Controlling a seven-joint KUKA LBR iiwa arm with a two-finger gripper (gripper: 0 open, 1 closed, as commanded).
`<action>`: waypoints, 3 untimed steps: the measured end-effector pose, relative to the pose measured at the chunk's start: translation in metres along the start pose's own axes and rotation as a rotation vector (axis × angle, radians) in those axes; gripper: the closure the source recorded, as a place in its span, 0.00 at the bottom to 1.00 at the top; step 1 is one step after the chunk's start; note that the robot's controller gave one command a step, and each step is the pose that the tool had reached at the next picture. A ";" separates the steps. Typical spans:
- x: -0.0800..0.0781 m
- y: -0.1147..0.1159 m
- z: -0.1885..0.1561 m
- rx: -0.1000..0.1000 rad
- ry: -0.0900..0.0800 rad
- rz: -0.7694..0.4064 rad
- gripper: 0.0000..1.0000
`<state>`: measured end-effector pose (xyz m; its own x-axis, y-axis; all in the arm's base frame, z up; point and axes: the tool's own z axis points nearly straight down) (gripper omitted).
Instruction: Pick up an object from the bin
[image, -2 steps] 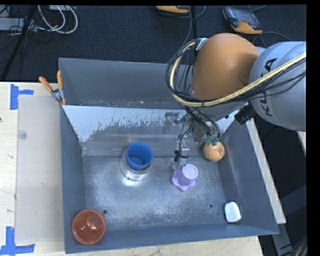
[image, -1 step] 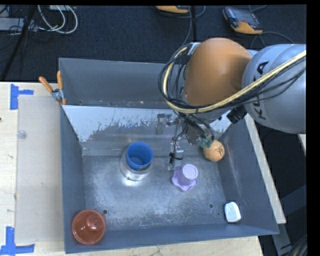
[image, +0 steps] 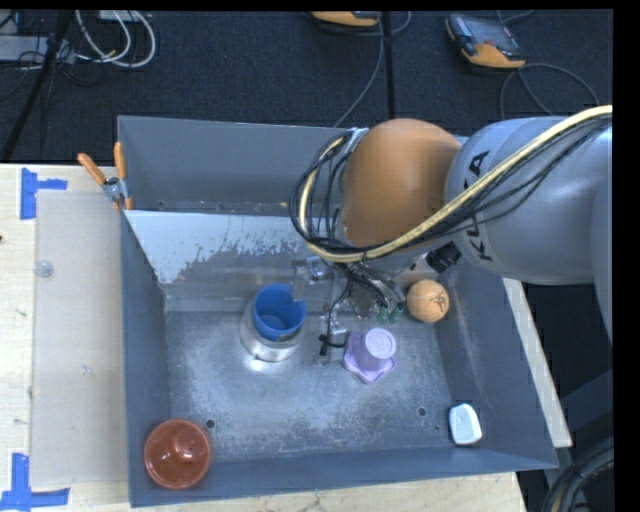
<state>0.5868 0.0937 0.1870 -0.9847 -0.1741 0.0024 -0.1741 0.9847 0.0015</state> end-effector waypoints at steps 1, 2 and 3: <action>0.000 0.015 0.040 0.001 -0.001 0.069 0.00; -0.006 0.019 0.062 0.000 -0.003 0.208 0.00; 0.006 0.012 0.115 -0.002 -0.004 0.345 1.00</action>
Offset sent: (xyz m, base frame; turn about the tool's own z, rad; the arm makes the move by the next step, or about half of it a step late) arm 0.0109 0.0238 -0.1064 -0.0590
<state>0.5782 0.1047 0.0717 -0.9856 0.1694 -0.0009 0.1694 0.9855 0.0033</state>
